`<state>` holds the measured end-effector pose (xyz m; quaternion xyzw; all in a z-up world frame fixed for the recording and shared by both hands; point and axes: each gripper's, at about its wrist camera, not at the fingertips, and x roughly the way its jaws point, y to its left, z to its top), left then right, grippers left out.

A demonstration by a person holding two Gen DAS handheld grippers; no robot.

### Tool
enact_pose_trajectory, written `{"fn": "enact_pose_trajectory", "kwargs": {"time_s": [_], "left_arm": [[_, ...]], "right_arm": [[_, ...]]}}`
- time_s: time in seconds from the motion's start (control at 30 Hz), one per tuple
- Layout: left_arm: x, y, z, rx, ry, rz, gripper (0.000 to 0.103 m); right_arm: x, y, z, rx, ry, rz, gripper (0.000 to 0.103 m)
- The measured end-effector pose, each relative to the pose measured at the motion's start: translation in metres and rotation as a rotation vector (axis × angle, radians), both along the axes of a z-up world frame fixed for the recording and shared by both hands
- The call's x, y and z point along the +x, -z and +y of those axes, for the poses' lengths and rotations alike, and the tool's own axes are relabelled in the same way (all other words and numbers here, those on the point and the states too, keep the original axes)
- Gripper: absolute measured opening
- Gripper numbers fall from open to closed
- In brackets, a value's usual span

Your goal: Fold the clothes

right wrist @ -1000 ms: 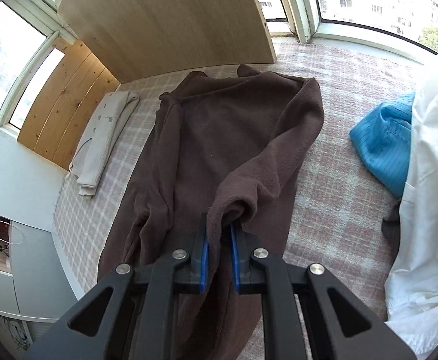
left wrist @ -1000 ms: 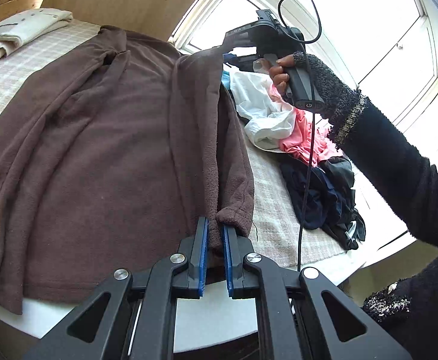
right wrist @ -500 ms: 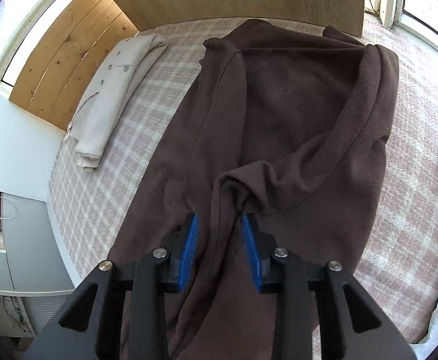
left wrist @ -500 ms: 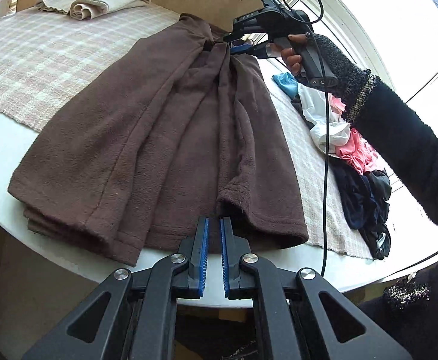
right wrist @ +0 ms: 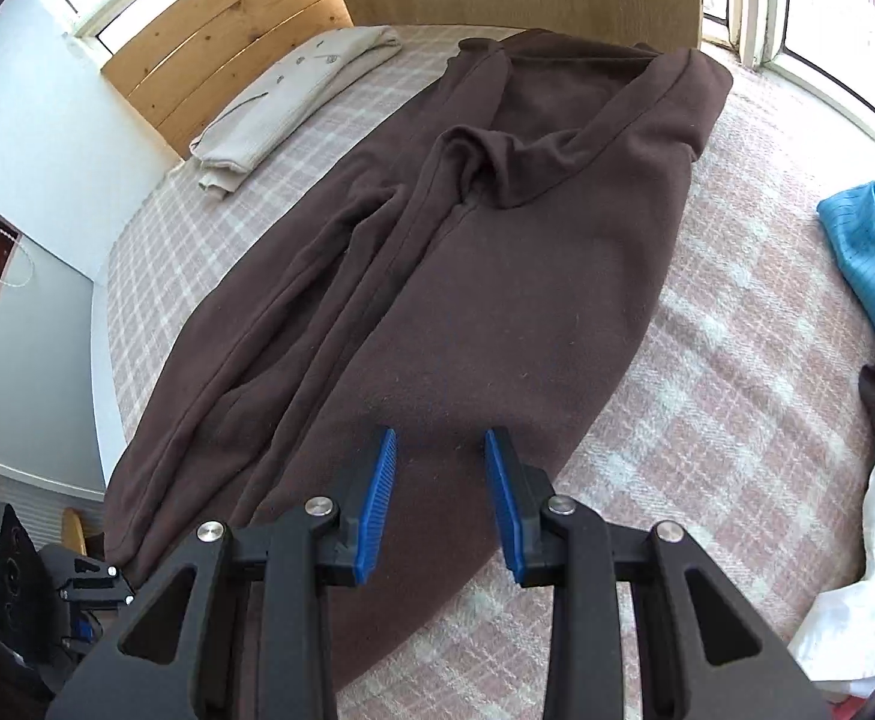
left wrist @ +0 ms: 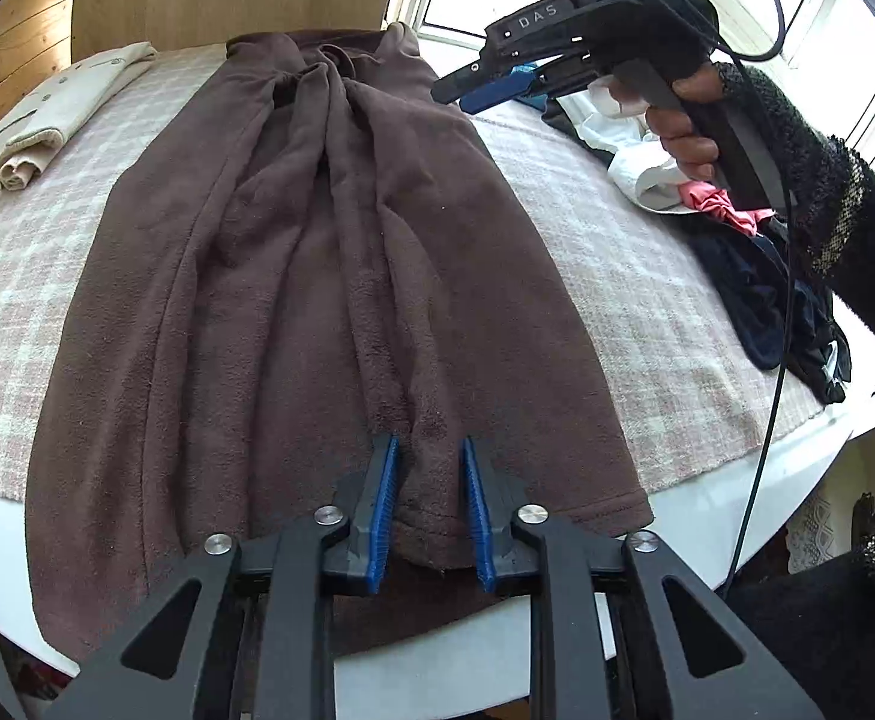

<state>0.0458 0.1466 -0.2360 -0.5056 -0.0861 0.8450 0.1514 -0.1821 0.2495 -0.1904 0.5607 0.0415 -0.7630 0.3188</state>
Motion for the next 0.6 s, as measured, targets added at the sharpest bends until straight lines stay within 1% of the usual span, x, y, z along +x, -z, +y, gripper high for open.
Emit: {"fn": "enact_pose_trajectory", "kwargs": {"time_s": [0.07, 0.1, 0.13, 0.17, 0.2, 0.27, 0.3, 0.33, 0.4, 0.5, 0.57, 0.6], "left_arm": [[0.006, -0.003, -0.009, 0.069, -0.022, -0.01, 0.007], [0.009, -0.005, -0.013, 0.108, -0.037, -0.015, 0.007], [0.012, -0.005, -0.016, 0.129, -0.048, -0.021, 0.007], [0.014, -0.002, -0.017, 0.123, -0.053, -0.031, 0.007], [0.016, 0.0, -0.018, 0.117, -0.059, -0.041, 0.007], [0.019, 0.004, -0.019, 0.105, -0.069, -0.058, 0.007], [0.018, 0.002, -0.018, 0.093, -0.07, -0.061, 0.008], [0.017, -0.001, -0.017, 0.072, -0.068, -0.065, 0.011], [0.016, -0.011, -0.016, 0.023, -0.067, -0.053, 0.016], [0.019, -0.028, -0.018, -0.003, -0.072, -0.004, 0.017], [0.022, -0.038, -0.026, -0.01, -0.103, 0.018, 0.017], [0.023, -0.043, -0.032, -0.017, -0.127, 0.025, 0.022]], "right_arm": [[0.023, 0.01, -0.011, 0.055, -0.098, -0.015, 0.031], [0.034, 0.013, -0.016, 0.088, -0.153, 0.0, 0.033], [0.042, 0.01, -0.019, 0.118, -0.193, 0.036, 0.033], [0.043, 0.007, -0.02, 0.123, -0.222, 0.028, 0.033], [0.037, 0.003, -0.016, 0.092, -0.221, 0.006, 0.032], [0.016, -0.01, -0.003, 0.034, -0.163, 0.012, 0.032], [0.003, -0.018, 0.003, 0.033, -0.126, 0.047, 0.032], [-0.012, -0.025, 0.009, 0.034, -0.089, 0.083, 0.032], [-0.046, -0.034, 0.017, 0.013, -0.021, 0.116, 0.032], [-0.089, -0.028, 0.009, -0.03, 0.027, 0.074, 0.032], [-0.097, -0.011, -0.003, -0.028, 0.015, 0.046, 0.032], [-0.089, -0.006, -0.011, 0.0, -0.025, 0.052, 0.033]]}}
